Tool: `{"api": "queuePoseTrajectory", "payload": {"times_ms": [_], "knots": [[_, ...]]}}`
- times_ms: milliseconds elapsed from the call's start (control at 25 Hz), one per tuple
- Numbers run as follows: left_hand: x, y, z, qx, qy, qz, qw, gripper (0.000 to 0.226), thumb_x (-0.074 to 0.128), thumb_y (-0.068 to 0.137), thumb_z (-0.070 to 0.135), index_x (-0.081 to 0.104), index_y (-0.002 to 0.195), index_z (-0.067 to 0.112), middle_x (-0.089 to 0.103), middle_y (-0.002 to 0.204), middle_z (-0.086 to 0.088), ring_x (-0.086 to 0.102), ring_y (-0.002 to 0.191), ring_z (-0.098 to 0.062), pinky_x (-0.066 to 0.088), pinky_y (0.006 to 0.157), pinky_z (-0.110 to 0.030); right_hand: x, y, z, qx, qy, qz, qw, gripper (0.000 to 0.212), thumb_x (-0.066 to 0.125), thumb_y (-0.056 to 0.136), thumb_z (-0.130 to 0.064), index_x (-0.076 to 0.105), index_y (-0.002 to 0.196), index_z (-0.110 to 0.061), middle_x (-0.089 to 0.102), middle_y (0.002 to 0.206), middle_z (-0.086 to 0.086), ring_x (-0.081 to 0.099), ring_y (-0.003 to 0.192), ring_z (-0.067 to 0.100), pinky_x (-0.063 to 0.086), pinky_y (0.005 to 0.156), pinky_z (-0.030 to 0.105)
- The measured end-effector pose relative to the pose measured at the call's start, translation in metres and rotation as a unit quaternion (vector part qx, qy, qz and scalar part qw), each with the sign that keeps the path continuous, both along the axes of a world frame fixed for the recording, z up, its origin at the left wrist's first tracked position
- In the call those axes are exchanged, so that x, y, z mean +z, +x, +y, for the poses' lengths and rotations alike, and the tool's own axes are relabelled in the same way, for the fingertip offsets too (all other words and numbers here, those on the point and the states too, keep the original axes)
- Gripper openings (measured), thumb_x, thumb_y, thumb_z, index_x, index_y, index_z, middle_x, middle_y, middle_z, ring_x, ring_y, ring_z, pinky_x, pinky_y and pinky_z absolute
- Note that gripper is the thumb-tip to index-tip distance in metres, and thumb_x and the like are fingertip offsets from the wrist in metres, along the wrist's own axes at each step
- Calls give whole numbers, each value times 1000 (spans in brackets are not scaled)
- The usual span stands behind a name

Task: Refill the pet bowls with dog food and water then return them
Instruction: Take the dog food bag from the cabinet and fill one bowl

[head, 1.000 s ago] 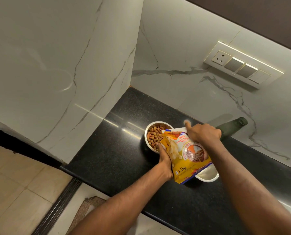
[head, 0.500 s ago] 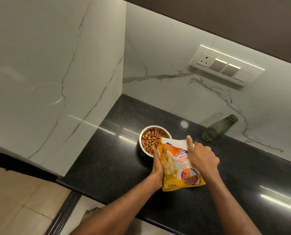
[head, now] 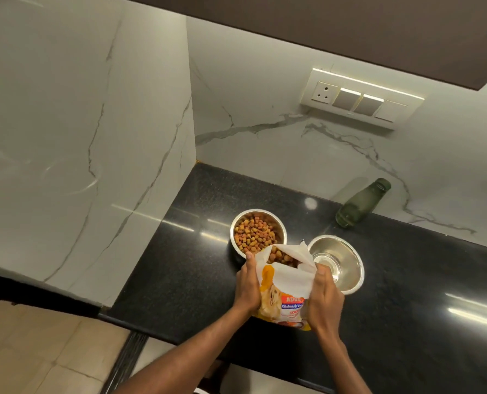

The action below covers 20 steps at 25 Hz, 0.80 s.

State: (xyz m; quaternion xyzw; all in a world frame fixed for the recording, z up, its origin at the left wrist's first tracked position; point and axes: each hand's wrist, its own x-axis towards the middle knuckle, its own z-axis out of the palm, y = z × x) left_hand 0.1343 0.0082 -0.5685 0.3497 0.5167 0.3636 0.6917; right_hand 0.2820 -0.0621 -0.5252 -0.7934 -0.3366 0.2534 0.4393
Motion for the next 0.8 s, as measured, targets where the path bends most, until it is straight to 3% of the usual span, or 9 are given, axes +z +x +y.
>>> {"api": "queuePoseTrajectory", "payload": {"times_ms": [120,200,320,440,520,600,720,800], "knots": [[-9,-8,-8,-23,37,51,998,69,22,99,71,70,123,27,83,106,-7,82,98,-19,68,87,-40,-21,-8,-16,-1,33,55,998,51,39,101,-66,64,125,-28,76,107,-10,77,94,-3,61,66,15],[-15,-13,-16,-42,62,82,994,64,23,100,66,69,121,28,82,107,-7,82,97,-19,68,82,-36,-32,-9,-28,11,29,60,998,35,42,112,-52,62,127,-27,77,109,-7,78,95,1,61,68,15],[-13,-18,-23,-76,104,118,985,64,25,103,60,69,127,20,81,111,-7,81,100,-19,68,86,-38,-34,-1,-43,25,17,58,998,22,44,115,-32,58,132,-27,75,111,-14,80,96,13,63,69,17],[4,-30,-25,-64,160,186,967,49,35,109,52,67,127,20,77,109,0,78,97,-16,66,83,-36,-13,15,-53,36,34,26,998,27,54,112,-33,56,139,-31,69,112,-26,76,100,-1,62,71,16],[21,-44,-24,-31,176,244,953,36,44,111,49,68,122,24,74,110,7,74,102,-12,62,83,-31,5,30,-59,21,49,13,998,33,62,108,-35,58,141,-31,72,116,-19,74,104,0,61,80,19],[46,-57,-17,-4,126,244,962,32,51,109,51,68,120,26,74,109,7,74,101,-12,61,82,-31,24,42,-59,13,36,49,998,42,70,104,-38,57,143,-29,74,122,-9,71,111,8,59,82,26],[88,-62,-10,-91,53,229,968,28,62,101,60,68,111,34,78,103,7,77,93,-12,64,72,-30,58,52,-51,64,-81,112,988,51,80,97,-39,58,141,-26,71,124,-2,68,112,18,53,74,25],[109,-58,-6,-170,119,309,928,20,74,96,52,70,106,35,77,97,12,75,87,-7,59,64,-22,73,55,-46,136,-130,19,982,41,85,93,-26,66,130,-23,71,119,-1,69,108,18,53,73,24]]}}
